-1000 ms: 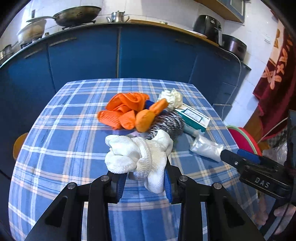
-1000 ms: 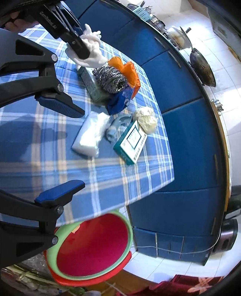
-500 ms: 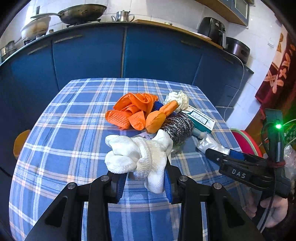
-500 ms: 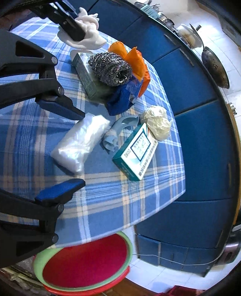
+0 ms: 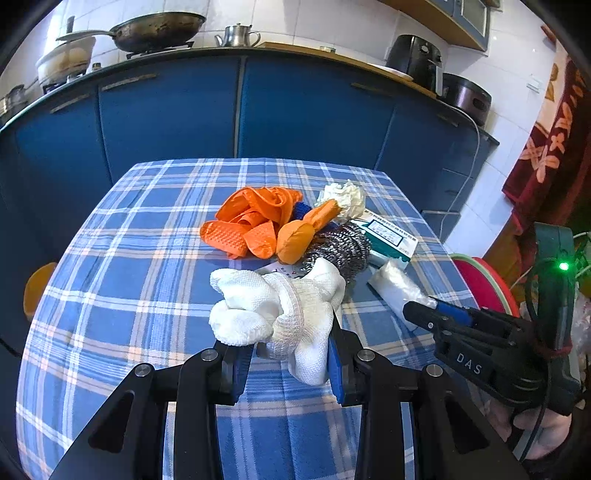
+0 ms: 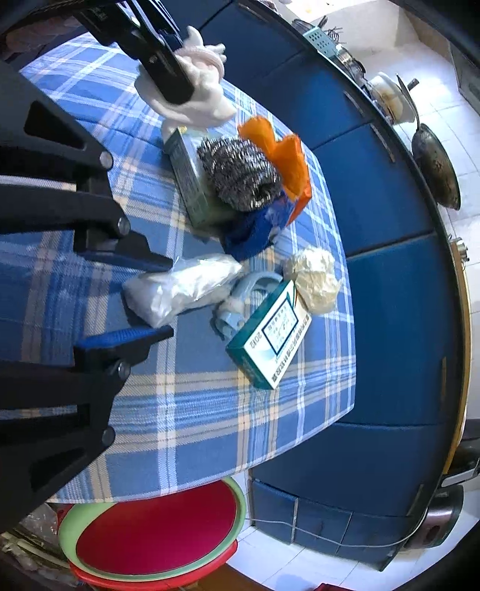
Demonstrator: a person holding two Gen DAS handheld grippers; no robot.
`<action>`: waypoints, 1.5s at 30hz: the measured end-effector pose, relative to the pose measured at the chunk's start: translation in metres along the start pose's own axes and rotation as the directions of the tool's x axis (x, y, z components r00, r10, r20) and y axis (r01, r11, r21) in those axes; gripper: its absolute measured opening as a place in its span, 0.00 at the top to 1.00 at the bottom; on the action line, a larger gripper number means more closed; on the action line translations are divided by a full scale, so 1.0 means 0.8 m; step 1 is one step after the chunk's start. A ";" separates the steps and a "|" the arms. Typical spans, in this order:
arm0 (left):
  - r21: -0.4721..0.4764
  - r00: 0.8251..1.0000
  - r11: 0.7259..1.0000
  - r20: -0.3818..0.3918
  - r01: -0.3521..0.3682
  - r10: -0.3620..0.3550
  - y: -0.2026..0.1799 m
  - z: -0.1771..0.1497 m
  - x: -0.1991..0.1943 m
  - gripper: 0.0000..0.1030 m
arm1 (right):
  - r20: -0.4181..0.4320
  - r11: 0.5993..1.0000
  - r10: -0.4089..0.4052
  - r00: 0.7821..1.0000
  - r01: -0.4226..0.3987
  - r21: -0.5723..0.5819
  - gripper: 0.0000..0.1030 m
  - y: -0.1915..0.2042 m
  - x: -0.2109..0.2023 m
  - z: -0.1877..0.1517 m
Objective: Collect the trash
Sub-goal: 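Grasp the white cloth glove with the left tool while the right tool grasps the plastic bag, then carry the glove and plastic bag with both tools over the red bin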
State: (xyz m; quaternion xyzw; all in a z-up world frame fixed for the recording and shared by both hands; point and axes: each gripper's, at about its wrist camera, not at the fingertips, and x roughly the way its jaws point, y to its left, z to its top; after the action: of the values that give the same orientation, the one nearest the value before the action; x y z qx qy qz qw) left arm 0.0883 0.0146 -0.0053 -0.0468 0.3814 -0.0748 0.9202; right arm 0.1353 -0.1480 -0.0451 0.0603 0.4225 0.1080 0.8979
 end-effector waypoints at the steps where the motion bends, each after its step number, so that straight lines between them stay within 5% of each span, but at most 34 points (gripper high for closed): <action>1: 0.002 1.000 1.000 0.001 0.003 -0.003 -0.001 0.000 -0.001 0.65 | 0.001 1.000 0.005 1.000 -0.005 0.002 0.76 0.000 -0.002 -0.002; 26: 0.071 0.995 0.993 0.027 0.092 -0.094 -0.050 0.013 -0.022 0.65 | 0.184 0.998 0.010 0.983 -0.022 0.062 0.78 -0.009 -0.117 -0.021; 45: 0.202 0.979 0.959 -0.023 0.201 -0.201 -0.164 0.037 0.013 0.65 | 0.236 0.972 -0.125 0.964 0.071 0.224 0.78 -0.116 -0.152 -0.031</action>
State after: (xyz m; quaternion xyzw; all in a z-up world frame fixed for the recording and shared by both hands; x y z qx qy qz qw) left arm 0.1028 -0.1152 0.0273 0.0089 0.3659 -0.2064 0.9074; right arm 0.0537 -0.2671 0.0114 0.1482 0.3184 0.0090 0.9362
